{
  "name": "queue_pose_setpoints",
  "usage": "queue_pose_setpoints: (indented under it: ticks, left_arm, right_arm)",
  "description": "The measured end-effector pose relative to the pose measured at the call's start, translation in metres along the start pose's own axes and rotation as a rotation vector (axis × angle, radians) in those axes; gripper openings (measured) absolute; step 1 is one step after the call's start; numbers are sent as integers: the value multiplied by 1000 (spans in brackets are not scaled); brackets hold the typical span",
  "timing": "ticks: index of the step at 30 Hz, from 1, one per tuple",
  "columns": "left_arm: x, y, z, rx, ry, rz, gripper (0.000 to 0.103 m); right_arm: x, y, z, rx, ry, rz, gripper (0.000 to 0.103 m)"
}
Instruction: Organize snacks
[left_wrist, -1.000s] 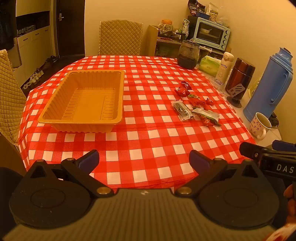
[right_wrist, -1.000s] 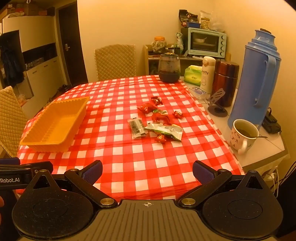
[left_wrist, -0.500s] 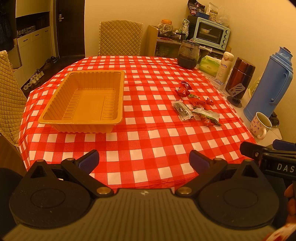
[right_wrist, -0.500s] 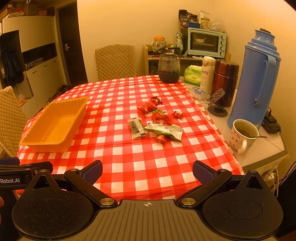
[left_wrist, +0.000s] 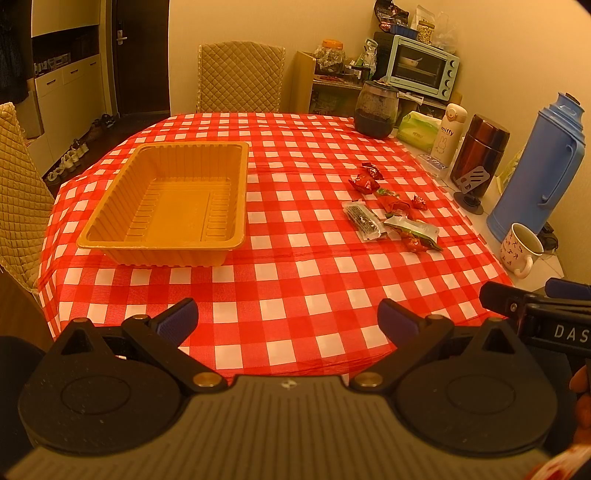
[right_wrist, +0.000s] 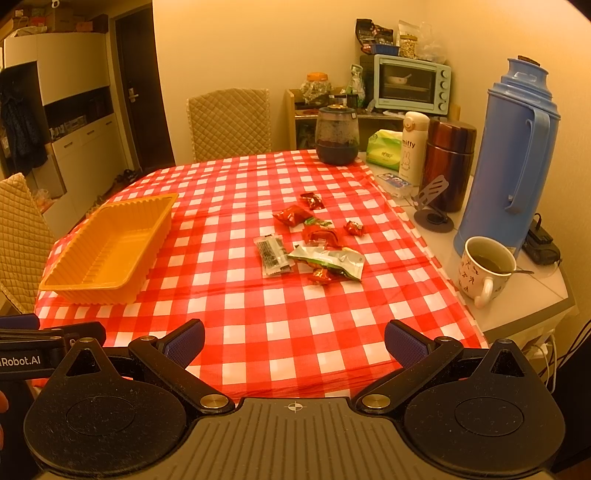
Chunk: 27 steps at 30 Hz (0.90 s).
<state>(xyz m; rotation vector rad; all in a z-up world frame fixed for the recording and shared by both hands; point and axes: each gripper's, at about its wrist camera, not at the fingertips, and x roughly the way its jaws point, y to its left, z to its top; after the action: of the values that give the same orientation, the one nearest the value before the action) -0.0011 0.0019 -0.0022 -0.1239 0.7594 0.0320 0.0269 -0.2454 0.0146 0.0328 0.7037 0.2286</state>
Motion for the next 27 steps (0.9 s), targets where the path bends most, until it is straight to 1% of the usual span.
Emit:
queue_pose_setpoints:
  ticks: [27]
  left_arm:
    - [0, -1, -1, 3, -3, 1, 103]
  right_arm:
    - [-1, 3, 3, 1, 0, -2, 103]
